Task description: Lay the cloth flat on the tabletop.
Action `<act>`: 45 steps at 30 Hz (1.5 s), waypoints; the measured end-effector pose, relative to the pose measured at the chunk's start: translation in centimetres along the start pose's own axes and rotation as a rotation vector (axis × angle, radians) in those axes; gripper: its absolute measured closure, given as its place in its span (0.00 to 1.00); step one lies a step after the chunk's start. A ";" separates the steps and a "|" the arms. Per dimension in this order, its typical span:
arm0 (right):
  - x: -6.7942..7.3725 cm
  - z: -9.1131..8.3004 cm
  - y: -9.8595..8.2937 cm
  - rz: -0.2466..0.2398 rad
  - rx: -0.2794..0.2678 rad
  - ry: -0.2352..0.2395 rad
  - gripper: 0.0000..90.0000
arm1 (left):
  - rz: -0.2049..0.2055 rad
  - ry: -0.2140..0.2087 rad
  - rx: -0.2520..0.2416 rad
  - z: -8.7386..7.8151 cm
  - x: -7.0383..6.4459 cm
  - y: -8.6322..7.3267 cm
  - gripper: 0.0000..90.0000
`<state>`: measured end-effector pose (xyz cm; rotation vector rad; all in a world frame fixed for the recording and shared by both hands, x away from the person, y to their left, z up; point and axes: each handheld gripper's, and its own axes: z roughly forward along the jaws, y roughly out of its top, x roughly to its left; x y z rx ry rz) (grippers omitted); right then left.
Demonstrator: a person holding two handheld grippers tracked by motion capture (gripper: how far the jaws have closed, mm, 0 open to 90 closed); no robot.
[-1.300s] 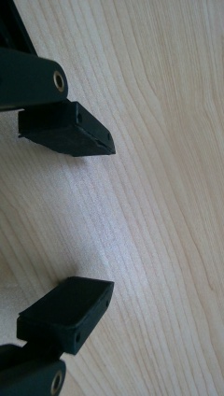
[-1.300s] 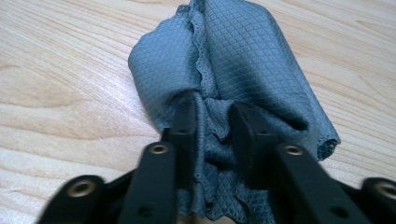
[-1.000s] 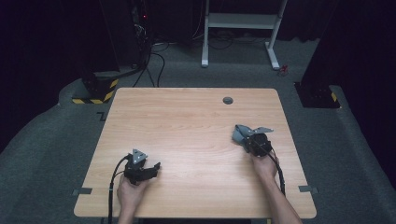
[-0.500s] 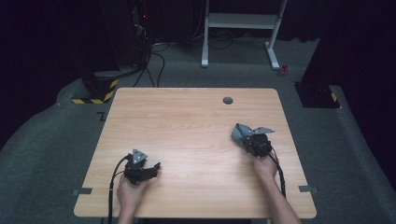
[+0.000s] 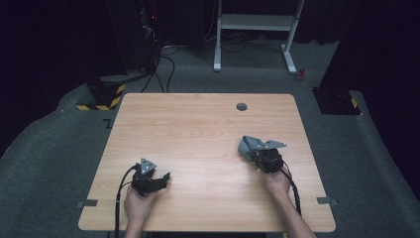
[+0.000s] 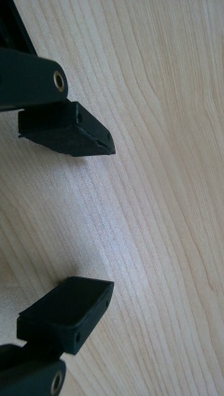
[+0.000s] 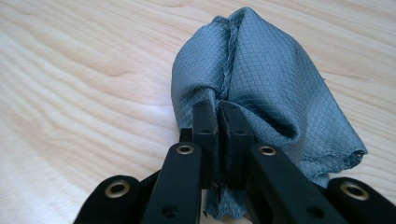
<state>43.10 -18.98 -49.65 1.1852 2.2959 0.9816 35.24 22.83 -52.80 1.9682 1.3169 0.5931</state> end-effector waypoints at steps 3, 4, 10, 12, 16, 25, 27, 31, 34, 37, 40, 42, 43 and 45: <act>0.8 -0.2 -0.1 -0.011 -0.008 0.021 0.96 | 0.000 0.000 0.000 0.0 0.0 0.0 0.32; 1.0 -0.2 -0.2 -0.020 -0.011 0.028 0.96 | 0.000 0.000 0.000 0.0 0.0 0.0 0.32; 3.7 -0.6 -0.5 -0.071 -0.023 0.091 0.96 | 0.000 0.000 0.000 0.0 0.0 0.0 0.32; 4.1 -0.7 -0.5 -0.076 -0.023 0.100 0.96 | 0.001 0.000 -0.001 0.0 0.0 0.0 0.32; 6.5 -0.9 -0.7 -0.139 -0.024 0.154 0.96 | 0.001 0.000 -0.001 0.0 0.0 0.0 0.32; 10.6 -0.8 -1.2 -0.195 -0.017 0.246 0.95 | 0.001 -0.001 -0.001 0.0 0.0 0.0 0.32; 11.3 -0.6 -1.3 -0.207 -0.018 0.260 0.95 | 0.001 -0.001 -0.002 0.0 0.0 0.0 0.32; 12.6 -0.3 -1.7 -0.230 -0.012 0.281 0.95 | 0.003 -0.005 -0.004 0.0 -0.1 0.0 0.32; 13.1 -0.1 -1.8 -0.244 0.004 0.279 0.92 | 0.019 -0.024 -0.003 0.0 -0.4 0.0 0.34; 12.9 -0.5 -1.7 -0.236 -0.007 0.299 0.86 | 0.030 -0.033 -0.009 0.0 -0.6 0.0 0.39; 12.5 -1.6 -1.9 -0.208 -0.040 0.309 0.82 | 0.026 -0.065 -0.028 -0.2 -1.1 -0.1 0.40; 12.1 -2.4 -2.1 -0.202 -0.054 0.299 0.81 | 0.028 -0.092 -0.030 -0.2 -1.7 0.0 0.40; 11.5 -3.0 -2.4 -0.197 -0.063 0.281 0.80 | 0.056 -0.103 -0.026 -0.2 -2.5 0.3 0.40; 11.3 -3.1 -2.5 -0.197 -0.064 0.269 0.79 | 0.066 -0.116 -0.025 -0.2 -2.9 0.4 0.40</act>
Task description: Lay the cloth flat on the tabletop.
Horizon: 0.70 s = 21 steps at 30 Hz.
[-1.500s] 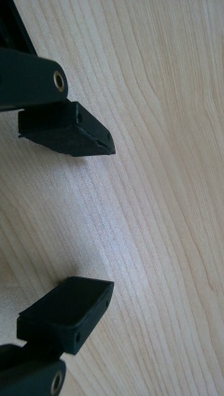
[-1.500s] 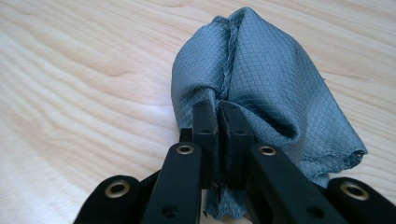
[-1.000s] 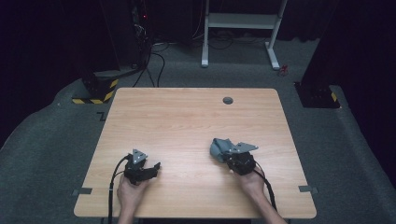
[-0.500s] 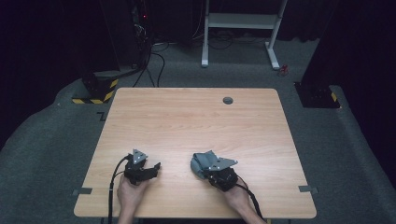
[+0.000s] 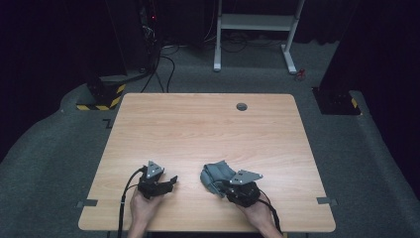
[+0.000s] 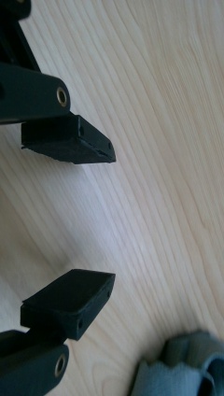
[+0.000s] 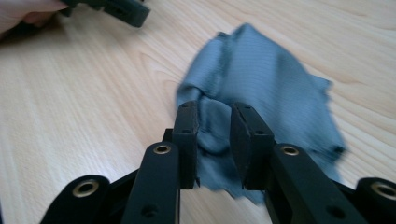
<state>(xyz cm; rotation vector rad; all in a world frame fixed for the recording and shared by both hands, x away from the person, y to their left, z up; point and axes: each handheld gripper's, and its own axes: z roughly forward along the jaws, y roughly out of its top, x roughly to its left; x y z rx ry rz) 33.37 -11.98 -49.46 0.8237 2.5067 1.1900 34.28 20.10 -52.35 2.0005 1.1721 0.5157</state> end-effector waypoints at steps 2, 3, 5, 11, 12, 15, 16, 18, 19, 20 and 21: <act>-0.7 -0.2 -0.4 0.012 0.005 -0.028 0.77 | 0.008 -0.073 -0.016 0.1 -1.2 0.8 0.41; -0.9 -0.2 -0.4 0.016 0.006 -0.035 0.76 | 0.008 -0.073 -0.016 0.1 -1.2 0.8 0.41; -1.0 -0.1 -0.5 0.023 0.010 -0.042 0.76 | 0.021 -0.117 -0.027 0.1 -2.2 1.5 0.42; -1.6 0.9 -0.2 0.014 0.044 -0.039 0.86 | 0.086 -0.217 -0.029 1.2 -5.4 3.7 0.47; -1.7 1.0 -0.1 0.012 0.044 -0.034 0.92 | 0.120 -0.226 -0.016 1.7 -6.2 4.2 0.48; -1.7 1.0 0.0 0.003 0.041 -0.027 0.97 | 0.141 -0.236 -0.008 2.2 -7.1 4.7 0.49; -1.9 0.8 0.3 -0.001 0.034 -0.026 0.98 | 0.168 -0.222 0.011 2.6 -7.7 5.0 0.54; -2.3 0.4 0.6 0.003 0.021 -0.030 0.98 | 0.193 -0.202 0.030 3.1 -8.0 5.2 0.56; -2.3 0.4 0.6 0.003 0.021 -0.030 0.98 | 0.193 -0.202 0.030 3.1 -8.0 5.2 0.57; -2.9 0.0 0.9 0.016 0.012 -0.043 0.98 | 0.189 -0.204 0.046 3.6 -7.9 5.3 0.57; -2.9 0.0 0.9 0.016 0.012 -0.043 0.98 | 0.189 -0.204 0.046 3.6 -7.9 5.3 0.56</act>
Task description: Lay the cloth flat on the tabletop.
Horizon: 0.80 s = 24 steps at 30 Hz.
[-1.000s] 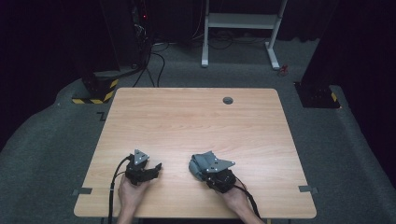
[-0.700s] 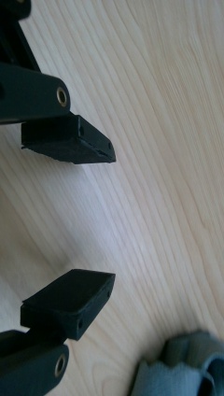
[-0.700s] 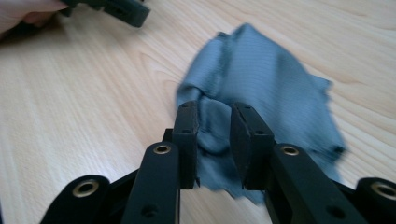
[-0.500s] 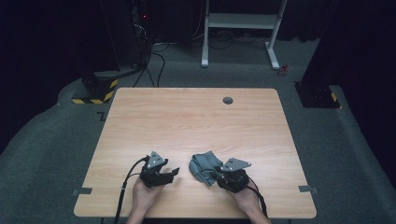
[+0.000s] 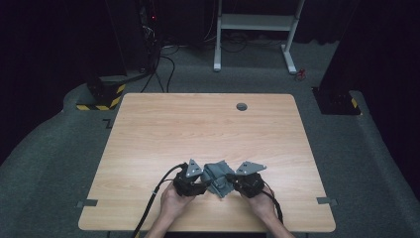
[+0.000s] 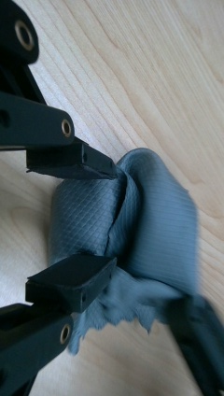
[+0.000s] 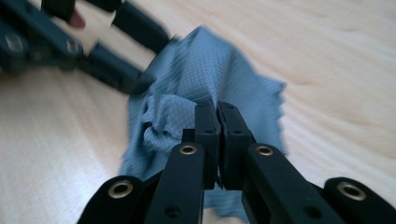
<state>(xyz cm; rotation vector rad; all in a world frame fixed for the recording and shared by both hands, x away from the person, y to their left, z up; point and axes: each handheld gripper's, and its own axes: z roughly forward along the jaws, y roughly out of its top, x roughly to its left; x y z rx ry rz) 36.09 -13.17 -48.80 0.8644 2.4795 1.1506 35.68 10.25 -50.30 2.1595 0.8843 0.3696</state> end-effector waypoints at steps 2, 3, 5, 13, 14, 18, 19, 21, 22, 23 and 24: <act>-1.2 -0.3 0.7 0.008 -0.017 -0.028 0.98 | -0.008 0.021 0.019 0.4 0.4 0.0 0.56; -1.2 -0.3 0.7 0.008 -0.017 -0.028 0.98 | -0.008 0.021 0.019 0.4 0.4 0.0 0.55; -2.0 -0.2 1.1 0.009 -0.013 -0.065 0.98 | -0.002 0.031 0.039 0.6 0.7 -0.1 0.55; -3.6 1.6 1.0 0.078 0.007 -0.040 0.97 | -0.003 -0.028 -0.036 -0.5 0.0 1.2 0.51; -3.3 1.4 1.2 0.077 -0.004 -0.030 0.97 | 0.006 -0.032 -0.040 -0.5 -0.2 1.7 0.51; -2.5 1.0 2.3 0.053 -0.028 -0.020 0.98 | 0.042 -0.068 -0.032 0.2 -1.3 3.4 0.50; -2.5 1.0 2.3 0.053 -0.028 -0.020 0.98 | 0.042 -0.068 -0.032 0.2 -1.3 3.4 0.49; -2.4 1.1 2.7 0.051 -0.032 -0.017 0.98 | 0.054 -0.064 -0.020 0.6 -1.8 3.9 0.49; -2.4 1.1 2.7 0.051 -0.032 -0.017 0.98 | 0.054 -0.065 -0.021 0.8 -2.0 4.0 0.49; -2.4 1.2 2.7 0.044 -0.032 -0.017 0.98 | 0.053 -0.061 -0.022 1.0 -2.1 4.2 0.51; -2.3 1.3 2.8 0.046 -0.028 -0.015 0.98 | 0.055 -0.048 -0.022 1.2 -2.1 4.2 0.55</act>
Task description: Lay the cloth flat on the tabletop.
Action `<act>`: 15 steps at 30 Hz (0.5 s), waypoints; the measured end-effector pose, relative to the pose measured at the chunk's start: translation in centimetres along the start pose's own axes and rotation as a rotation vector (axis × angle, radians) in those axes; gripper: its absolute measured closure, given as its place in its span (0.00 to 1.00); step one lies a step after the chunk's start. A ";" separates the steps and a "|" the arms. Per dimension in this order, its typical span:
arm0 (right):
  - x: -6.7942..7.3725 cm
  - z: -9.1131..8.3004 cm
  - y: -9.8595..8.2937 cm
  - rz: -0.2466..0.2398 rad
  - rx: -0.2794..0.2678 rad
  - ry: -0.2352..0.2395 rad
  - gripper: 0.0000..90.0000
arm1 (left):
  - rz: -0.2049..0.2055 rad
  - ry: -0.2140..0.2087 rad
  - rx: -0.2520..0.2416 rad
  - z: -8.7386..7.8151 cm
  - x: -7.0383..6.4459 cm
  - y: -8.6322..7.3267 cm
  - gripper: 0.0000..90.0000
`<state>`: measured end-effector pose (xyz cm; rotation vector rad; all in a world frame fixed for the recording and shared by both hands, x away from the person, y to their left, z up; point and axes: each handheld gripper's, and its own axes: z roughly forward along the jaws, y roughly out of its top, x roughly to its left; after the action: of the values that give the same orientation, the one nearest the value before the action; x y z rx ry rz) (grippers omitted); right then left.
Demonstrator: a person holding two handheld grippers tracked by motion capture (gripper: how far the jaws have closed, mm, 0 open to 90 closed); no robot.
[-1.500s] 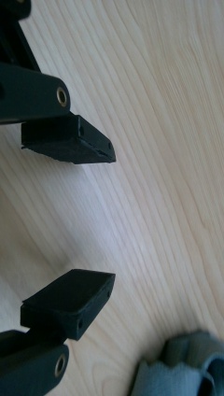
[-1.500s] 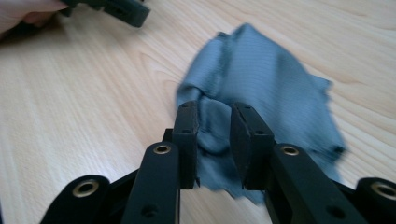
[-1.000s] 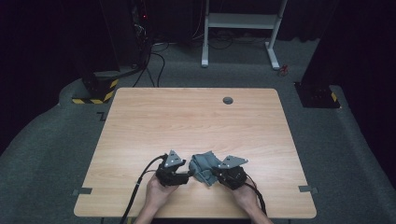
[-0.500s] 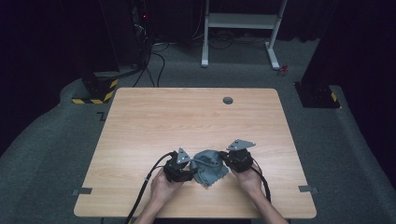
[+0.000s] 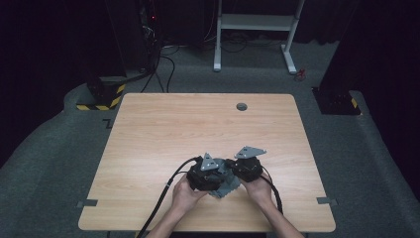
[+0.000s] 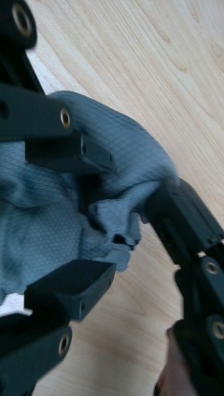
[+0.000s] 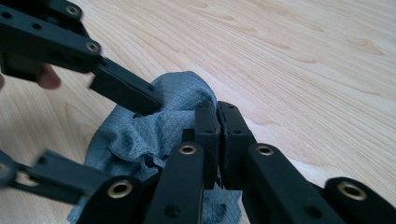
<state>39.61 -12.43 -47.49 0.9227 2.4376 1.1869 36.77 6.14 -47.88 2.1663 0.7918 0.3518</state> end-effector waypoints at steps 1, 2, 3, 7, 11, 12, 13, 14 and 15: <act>0.0 0.0 0.0 -0.001 -0.004 0.003 0.97 | 0.004 0.006 0.000 0.1 0.1 0.1 0.62; 0.0 0.0 0.0 0.001 -0.008 0.010 0.96 | 0.002 0.005 0.002 0.1 0.2 0.1 0.70; 0.0 0.0 -0.1 0.003 -0.017 0.017 0.93 | -0.003 0.005 0.004 0.1 0.4 0.2 0.77; -0.4 -1.2 -0.8 0.037 -0.067 0.018 0.76 | -0.035 0.012 -0.018 -0.5 1.6 0.4 0.95; -0.7 -1.9 -2.1 0.056 -0.071 0.017 0.72 | -0.053 0.032 -0.036 -1.3 2.6 0.3 0.95; -0.6 -1.9 -2.5 0.054 -0.054 0.013 0.71 | -0.058 0.034 -0.039 -1.5 2.8 0.3 0.95; -0.6 -1.9 -2.5 0.054 -0.054 0.013 0.71 | -0.058 0.034 -0.039 -1.5 2.8 0.3 0.95; -0.6 -1.7 -2.8 0.051 -0.039 0.017 0.71 | -0.064 0.034 -0.044 -1.7 3.1 0.3 0.95; -0.4 -1.3 -3.5 0.052 -0.011 0.039 0.70 | -0.070 0.034 -0.046 -1.7 3.2 0.3 0.95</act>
<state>37.78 -15.10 -49.43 0.9745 2.4483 1.2465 38.51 9.08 -46.58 2.0897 0.8682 0.3686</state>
